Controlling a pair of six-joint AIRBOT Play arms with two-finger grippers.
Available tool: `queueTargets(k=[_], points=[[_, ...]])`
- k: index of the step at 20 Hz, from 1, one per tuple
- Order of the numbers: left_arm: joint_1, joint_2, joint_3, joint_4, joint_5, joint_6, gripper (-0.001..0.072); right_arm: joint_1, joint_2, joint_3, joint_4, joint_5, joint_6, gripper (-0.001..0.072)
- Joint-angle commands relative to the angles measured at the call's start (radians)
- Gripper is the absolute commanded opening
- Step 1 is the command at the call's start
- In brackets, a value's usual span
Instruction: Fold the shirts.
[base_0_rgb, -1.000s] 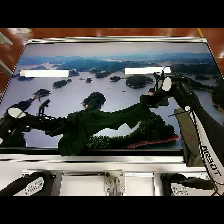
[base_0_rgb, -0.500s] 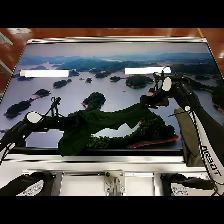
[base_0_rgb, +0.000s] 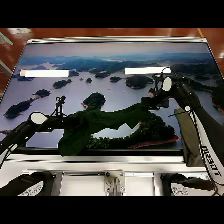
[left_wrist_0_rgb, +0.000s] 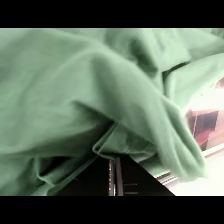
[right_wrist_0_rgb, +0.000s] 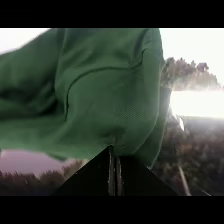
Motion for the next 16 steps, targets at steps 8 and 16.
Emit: queueTargets(k=[8,16], points=[[0.184,0.256,1.017,0.637,-0.297,-0.042,0.0035,0.001,0.491,0.387,-0.097,-0.248,-0.126,0.0048],[0.353,0.283,1.522,0.680,-0.050,-0.145,0.0036,0.001,0.730,0.498,-0.129,-0.191,0.007,0.0047]])
